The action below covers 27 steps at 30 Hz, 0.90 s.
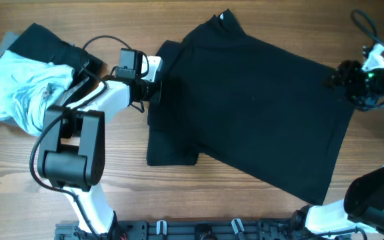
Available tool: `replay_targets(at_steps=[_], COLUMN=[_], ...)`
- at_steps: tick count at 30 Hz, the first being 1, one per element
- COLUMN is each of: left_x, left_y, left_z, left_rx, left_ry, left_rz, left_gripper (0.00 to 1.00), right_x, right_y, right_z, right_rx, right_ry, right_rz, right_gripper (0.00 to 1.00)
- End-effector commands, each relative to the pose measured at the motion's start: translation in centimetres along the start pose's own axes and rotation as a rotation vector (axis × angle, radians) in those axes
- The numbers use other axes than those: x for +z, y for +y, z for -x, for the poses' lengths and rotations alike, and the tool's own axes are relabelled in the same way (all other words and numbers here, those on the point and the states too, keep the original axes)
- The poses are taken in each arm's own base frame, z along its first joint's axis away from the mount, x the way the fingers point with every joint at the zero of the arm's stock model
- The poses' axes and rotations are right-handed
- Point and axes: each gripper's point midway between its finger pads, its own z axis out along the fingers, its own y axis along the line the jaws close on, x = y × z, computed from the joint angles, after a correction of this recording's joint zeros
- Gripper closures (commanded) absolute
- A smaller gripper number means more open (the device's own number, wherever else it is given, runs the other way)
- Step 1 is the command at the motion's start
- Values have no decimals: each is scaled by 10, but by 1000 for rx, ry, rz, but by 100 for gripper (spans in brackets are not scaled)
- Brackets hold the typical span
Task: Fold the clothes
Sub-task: 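Lift and drag the black T-shirt leftward to spread it flat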
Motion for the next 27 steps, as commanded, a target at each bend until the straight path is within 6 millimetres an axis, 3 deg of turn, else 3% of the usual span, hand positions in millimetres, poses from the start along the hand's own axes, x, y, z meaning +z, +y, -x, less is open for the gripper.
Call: replay_targets(at_steps=[1,4,7,12,16,19,20,23,27], left_x=[3,-25,-42,-53,-40,-44,-47,-67,-96], left_y=[82,130,152,155,130,120,119,114,106], left_z=[-44,-74,-97,-121,-112,-97,-91,-66,-39], left_rx=[-307,-481,-573,-671,-661,-632,-628,-612,-589], left_ry=[94,149,219,298,300,265,249,167,60], left_rz=[384,578,605,609,464,427,425,416,404], left_gripper=[96,96,96,96,82,71,68,47,24], right_x=[23,51,85,133,156,168,171,179,182], right_y=[-18,-36,-54,-87,-98,-91,-88,-75,-71], right_z=[-17,-39,-66,-106,-121,-134,-137,-147,-156], right_rx=[37,81,113,224,209,207,195,143,130], right_ry=[56,123,182,206,187,199,203,210,226], right_rz=[-89,-119,-131,-187,-175,-95,-70,38,80], right_gripper=[24,23,23,20,26,26,29,39,44])
